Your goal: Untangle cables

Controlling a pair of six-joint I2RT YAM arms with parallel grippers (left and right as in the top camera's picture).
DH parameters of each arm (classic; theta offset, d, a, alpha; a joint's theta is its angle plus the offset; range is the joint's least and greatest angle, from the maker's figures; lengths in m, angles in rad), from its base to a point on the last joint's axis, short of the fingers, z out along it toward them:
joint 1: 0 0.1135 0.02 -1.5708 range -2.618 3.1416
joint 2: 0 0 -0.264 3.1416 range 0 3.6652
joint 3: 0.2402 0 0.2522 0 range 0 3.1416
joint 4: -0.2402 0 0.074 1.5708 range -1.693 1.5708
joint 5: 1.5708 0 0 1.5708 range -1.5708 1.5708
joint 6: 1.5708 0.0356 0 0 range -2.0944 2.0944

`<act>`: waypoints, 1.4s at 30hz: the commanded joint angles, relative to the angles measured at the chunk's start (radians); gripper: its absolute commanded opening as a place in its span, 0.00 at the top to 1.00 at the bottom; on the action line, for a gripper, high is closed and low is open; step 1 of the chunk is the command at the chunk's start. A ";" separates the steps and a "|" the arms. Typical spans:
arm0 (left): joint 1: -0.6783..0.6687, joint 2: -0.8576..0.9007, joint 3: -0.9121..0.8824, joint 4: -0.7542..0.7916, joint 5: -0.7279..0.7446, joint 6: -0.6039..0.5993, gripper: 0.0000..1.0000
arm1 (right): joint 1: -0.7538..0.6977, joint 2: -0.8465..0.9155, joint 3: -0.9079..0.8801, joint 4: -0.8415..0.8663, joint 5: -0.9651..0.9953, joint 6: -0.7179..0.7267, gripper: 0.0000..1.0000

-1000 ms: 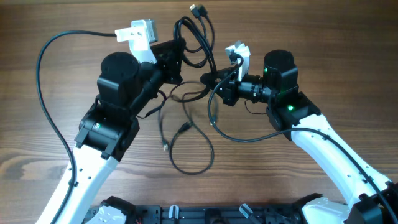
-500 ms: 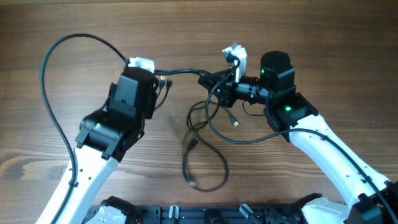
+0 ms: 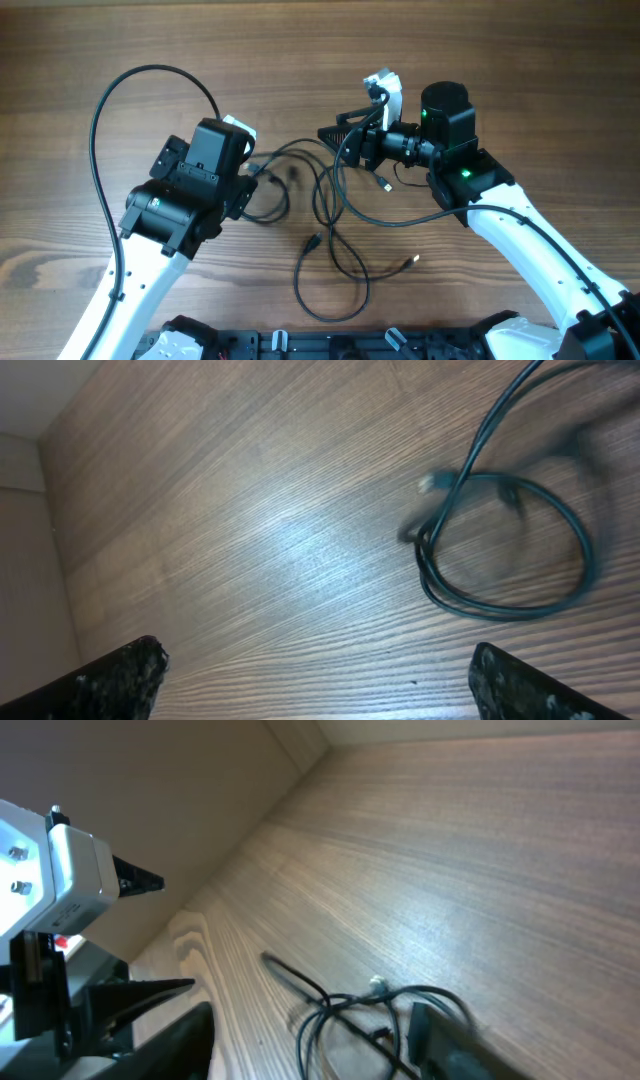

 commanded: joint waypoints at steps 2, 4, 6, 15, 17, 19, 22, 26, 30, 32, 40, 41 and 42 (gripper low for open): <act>0.008 -0.005 0.001 0.040 -0.005 0.011 0.00 | -0.002 0.006 -0.004 0.002 0.010 0.001 0.13; 0.008 -0.005 0.001 0.080 -0.005 -0.034 0.00 | -0.002 0.006 -0.004 -0.001 0.010 0.001 0.08; 0.008 -0.005 0.001 0.127 0.022 -0.128 0.00 | -0.002 0.006 -0.004 -0.009 0.011 0.000 0.03; 0.008 0.060 0.001 0.269 0.399 -0.520 0.00 | -0.002 0.006 -0.006 -0.090 0.089 -0.065 0.00; 0.008 0.097 0.001 0.288 0.399 -0.582 0.00 | -0.002 0.008 -0.011 -0.099 0.126 -0.063 0.00; 0.008 0.137 0.001 0.296 0.399 -0.625 0.00 | -0.002 0.015 -0.012 -0.143 0.175 -0.051 0.00; 0.008 0.194 0.001 0.299 0.399 -0.651 0.00 | -0.002 0.046 -0.013 -0.218 0.170 -0.050 0.01; 0.008 0.223 0.001 0.312 0.399 -0.652 0.00 | -0.001 0.113 -0.013 -0.290 0.132 -0.026 0.02; 0.008 0.223 0.001 0.337 0.387 -0.651 0.00 | 0.007 0.196 -0.013 -0.296 0.094 0.017 0.30; 0.008 0.223 0.001 0.336 0.383 -0.651 0.00 | 0.020 0.233 -0.013 -0.292 0.075 0.032 0.41; 0.008 0.223 0.001 0.336 0.383 -0.651 0.00 | 0.108 0.253 -0.013 -0.285 0.090 0.023 0.30; 0.008 0.223 0.001 0.336 0.383 -0.651 0.00 | 0.119 0.253 -0.013 -0.285 0.104 0.025 0.41; 0.008 0.223 0.001 0.336 0.383 -0.650 0.00 | 0.124 0.253 -0.013 -0.283 0.103 0.026 0.62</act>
